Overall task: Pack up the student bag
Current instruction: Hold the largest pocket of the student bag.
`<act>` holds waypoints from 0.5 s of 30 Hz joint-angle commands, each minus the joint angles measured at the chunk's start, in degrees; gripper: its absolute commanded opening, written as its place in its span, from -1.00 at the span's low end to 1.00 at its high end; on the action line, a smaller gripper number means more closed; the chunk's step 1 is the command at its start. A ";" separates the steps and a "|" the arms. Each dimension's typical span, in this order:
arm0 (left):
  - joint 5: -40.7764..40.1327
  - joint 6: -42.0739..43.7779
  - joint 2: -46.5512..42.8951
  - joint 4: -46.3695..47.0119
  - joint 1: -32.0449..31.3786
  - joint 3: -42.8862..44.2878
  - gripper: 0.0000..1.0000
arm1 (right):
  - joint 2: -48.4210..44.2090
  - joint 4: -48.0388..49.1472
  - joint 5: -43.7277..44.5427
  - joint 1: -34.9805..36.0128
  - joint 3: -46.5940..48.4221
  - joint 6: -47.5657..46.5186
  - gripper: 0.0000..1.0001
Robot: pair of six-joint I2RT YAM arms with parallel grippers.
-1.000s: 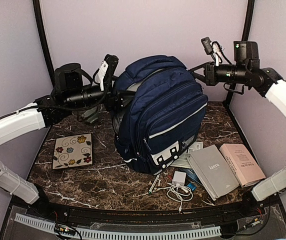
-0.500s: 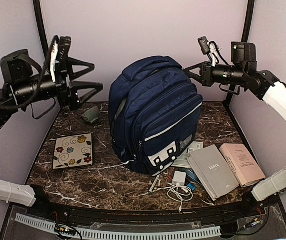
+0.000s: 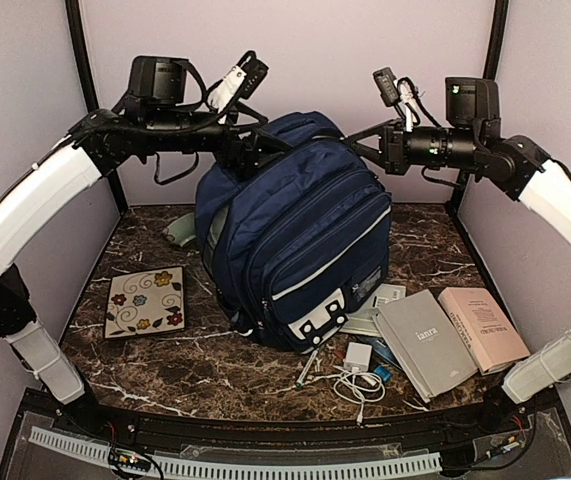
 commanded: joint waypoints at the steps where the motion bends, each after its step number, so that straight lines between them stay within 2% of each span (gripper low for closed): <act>1: 2.57 1.17 2.41 -3.98 0.00 4.27 0.97 | 0.87 0.30 1.32 1.63 2.67 -1.18 -1.00; 3: 2.07 1.37 3.54 -4.23 0.00 4.86 0.69 | 1.21 -0.27 1.48 2.01 3.21 -1.50 -1.00; 7: 3.93 1.97 3.16 -2.97 0.00 3.76 -0.46 | 0.86 -0.99 1.74 2.06 3.23 -2.02 -1.00; 8: 5.16 2.19 2.57 -2.26 -0.09 2.45 -0.83 | 0.64 -1.12 2.26 2.05 3.19 -2.18 -1.00; 9: 5.92 2.32 1.69 -1.26 -0.14 1.21 -0.99 | 0.38 -1.31 2.79 2.06 3.05 -2.42 -1.00; 12: 6.01 3.14 -2.81 3.52 -0.35 -4.01 -1.00 | -0.57 -2.22 4.85 1.07 2.86 -3.25 -1.00; 15: 4.10 4.95 -9.04 10.45 -0.35 -11.62 -1.00 | -1.68 -4.07 3.39 -2.79 2.76 -3.26 -1.00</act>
